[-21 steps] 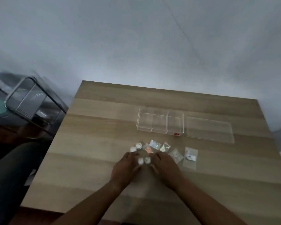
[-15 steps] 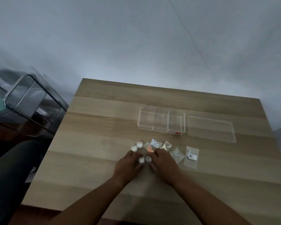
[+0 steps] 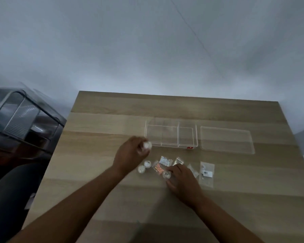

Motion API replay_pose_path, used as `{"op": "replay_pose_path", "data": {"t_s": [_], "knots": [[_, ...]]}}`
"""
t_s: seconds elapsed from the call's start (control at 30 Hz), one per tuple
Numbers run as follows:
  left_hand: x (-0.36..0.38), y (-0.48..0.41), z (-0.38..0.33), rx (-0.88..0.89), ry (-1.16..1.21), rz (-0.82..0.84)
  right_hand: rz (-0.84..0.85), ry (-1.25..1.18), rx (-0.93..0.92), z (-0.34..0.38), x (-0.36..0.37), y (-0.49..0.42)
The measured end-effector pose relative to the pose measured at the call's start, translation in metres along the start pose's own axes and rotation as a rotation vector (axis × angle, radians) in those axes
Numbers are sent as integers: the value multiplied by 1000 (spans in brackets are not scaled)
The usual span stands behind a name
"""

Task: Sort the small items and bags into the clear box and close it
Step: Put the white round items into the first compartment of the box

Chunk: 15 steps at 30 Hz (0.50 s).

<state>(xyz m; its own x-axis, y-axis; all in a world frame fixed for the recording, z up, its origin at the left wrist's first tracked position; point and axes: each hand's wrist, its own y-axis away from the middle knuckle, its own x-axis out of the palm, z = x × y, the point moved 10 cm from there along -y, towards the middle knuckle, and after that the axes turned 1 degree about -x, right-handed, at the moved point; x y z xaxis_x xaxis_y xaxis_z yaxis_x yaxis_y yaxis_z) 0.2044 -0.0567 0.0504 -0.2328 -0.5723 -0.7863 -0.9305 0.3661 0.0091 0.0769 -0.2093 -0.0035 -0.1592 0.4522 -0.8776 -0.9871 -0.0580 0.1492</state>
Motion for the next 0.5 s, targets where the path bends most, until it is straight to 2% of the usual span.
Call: {"op": "replay_pose_path", "data": {"t_s": [0.07, 0.17, 0.33, 0.5], "knots": [[-8, -39, -9, 11, -91, 14, 1, -16, 24, -6, 0, 1], [0, -83, -16, 40, -326, 126, -19, -32, 36, -11, -4, 2], [32, -111, -21, 128, -614, 281, -98, -62, 78, -22, -18, 9], [45, -111, -18, 145, -682, 279, -190, -97, 127, -36, -40, 10]]}}
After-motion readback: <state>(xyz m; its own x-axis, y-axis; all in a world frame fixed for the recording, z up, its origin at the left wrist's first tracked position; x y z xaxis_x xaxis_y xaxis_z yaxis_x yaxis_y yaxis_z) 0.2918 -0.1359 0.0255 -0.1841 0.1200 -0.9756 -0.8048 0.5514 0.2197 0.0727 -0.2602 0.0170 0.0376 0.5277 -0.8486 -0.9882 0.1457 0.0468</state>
